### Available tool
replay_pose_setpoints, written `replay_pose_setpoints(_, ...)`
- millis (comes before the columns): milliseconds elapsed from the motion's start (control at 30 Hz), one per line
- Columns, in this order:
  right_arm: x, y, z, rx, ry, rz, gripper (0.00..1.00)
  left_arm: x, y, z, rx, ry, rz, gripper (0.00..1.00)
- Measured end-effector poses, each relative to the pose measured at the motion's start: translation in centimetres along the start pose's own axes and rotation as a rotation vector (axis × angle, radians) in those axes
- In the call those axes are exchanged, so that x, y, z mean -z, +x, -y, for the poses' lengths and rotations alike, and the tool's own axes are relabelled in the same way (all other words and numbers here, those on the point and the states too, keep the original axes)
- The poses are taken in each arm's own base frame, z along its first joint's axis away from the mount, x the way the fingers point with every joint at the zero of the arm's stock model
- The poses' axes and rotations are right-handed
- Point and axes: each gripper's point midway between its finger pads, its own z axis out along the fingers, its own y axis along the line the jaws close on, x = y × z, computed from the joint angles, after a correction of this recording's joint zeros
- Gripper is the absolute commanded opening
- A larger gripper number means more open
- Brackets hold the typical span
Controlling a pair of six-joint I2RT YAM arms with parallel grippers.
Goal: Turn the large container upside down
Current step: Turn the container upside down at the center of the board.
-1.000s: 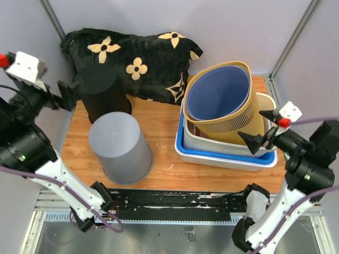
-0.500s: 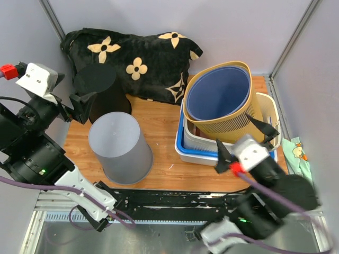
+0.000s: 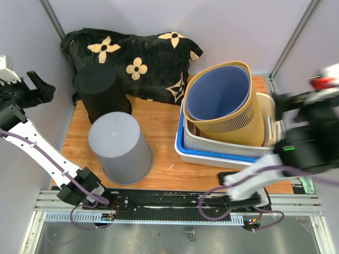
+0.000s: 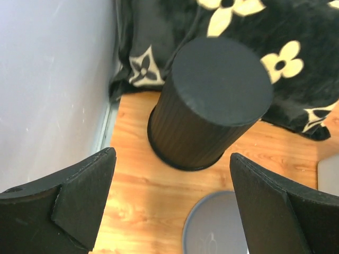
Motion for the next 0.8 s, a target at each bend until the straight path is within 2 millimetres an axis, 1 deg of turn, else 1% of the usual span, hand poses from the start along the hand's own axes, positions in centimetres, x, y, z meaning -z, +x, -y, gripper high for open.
replay_pose_setpoints(67, -0.3, 2.8, 5.6, -0.189, -0.046, 0.014, 0.96, -0.9, 2.2, -1.2, 0.034, -0.033, -0.048, 0.92)
replay_pose_setpoints(100, -0.8, 4.9, 8.6, -0.300, -0.063, 0.015, 0.96, -1.0, 3.0, -1.7, 0.038, -0.053, -0.058, 0.92)
replay_pose_setpoints(133, -1.3, 7.0, 11.2, -0.396, -0.060, 0.011, 0.96, -1.0, 3.5, -2.0, 0.035, -0.075, -0.061, 0.92)
replay_pose_setpoints(167, -2.0, 10.2, 14.4, -0.506, -0.035, 0.007, 0.96, -0.9, 3.8, -2.3, 0.026, -0.101, -0.058, 0.92)
replay_pose_setpoints(200, -2.7, 13.4, 17.1, -0.625, 0.010, 0.008, 0.96, -0.6, 4.0, -2.4, 0.016, -0.123, -0.052, 0.93)
replay_pose_setpoints(233, -3.5, 16.5, 19.3, -0.746, 0.044, 0.014, 0.95, -0.3, 4.1, -2.6, -0.002, -0.154, -0.040, 0.93)
replay_pose_setpoints(267, -4.3, 18.3, 20.7, -0.829, 0.061, 0.019, 0.95, 0.1, 4.1, -2.8, -0.016, -0.185, -0.030, 0.93)
replay_pose_setpoints(300, -5.2, 19.7, 22.2, -0.894, 0.082, 0.023, 0.95, 0.5, 4.0, -2.9, -0.033, -0.216, -0.018, 0.93)
replay_pose_setpoints(333, -6.4, 20.0, 23.2, -0.929, 0.096, 0.026, 0.96, 0.9, 3.9, -3.1, -0.049, -0.245, -0.005, 0.93)
replay_pose_setpoints(367, -8.0, 19.0, 24.3, -0.923, 0.127, 0.037, 0.96, 1.3, 3.7, -3.3, -0.064, -0.273, 0.006, 0.92)
replay_pose_setpoints(400, -9.7, 17.4, 24.4, -0.892, 0.133, 0.048, 0.96, 1.6, 3.7, -3.6, -0.074, -0.303, 0.013, 0.92)
replay_pose_setpoints(433, -11.2, 15.7, 23.7, -0.855, 0.120, 0.055, 0.96, 1.8, 3.6, -4.0, -0.084, -0.329, 0.018, 0.92)
replay_pose_setpoints(467, -13.2, 12.9, 22.3, -0.803, 0.100, 0.067, 0.96, 2.0, 3.8, -4.4, -0.090, -0.353, 0.017, 0.92)
replay_pose_setpoints(500, -14.9, 9.6, 20.4, -0.734, 0.060, 0.095, 0.96, 2.1, 4.2, -4.8, -0.092, -0.376, 0.013, 0.92)
replay_pose_setpoints(533, -16.2, 6.6, 18.2, -0.668, 0.013, 0.133, 0.96, 2.1, 4.6, -5.3, -0.094, -0.398, 0.003, 0.92)
replay_pose_setpoints(567, -17.0, 4.4, 16.0, -0.627, -0.025, 0.159, 0.96, 2.2, 5.2, -5.7, -0.092, -0.419, -0.012, 0.92)
replay_pose_setpoints(600, -17.2, 2.2, 13.0, -0.591, -0.074, 0.181, 0.96, 2.2, 5.9, -6.2, -0.090, -0.439, -0.029, 0.92)
replay_pose_setpoints(633, -16.9, 0.7, 11.4, -0.564, -0.097, 0.198, 0.96, 2.2, 6.6, -6.6, -0.088, -0.455, -0.046, 0.92)
replay_pose_setpoints(733, -15.4, -1.8, 9.4, -0.524, -0.131, 0.241, 0.96, 2.3, 8.2, -7.3, -0.084, -0.489, -0.085, 0.92)
replay_pose_setpoints(800, -14.5, -3.1, 7.2, -0.521, -0.212, 0.267, 0.96, 2.4, 9.1, -7.7, -0.082, -0.511, -0.104, 0.92)
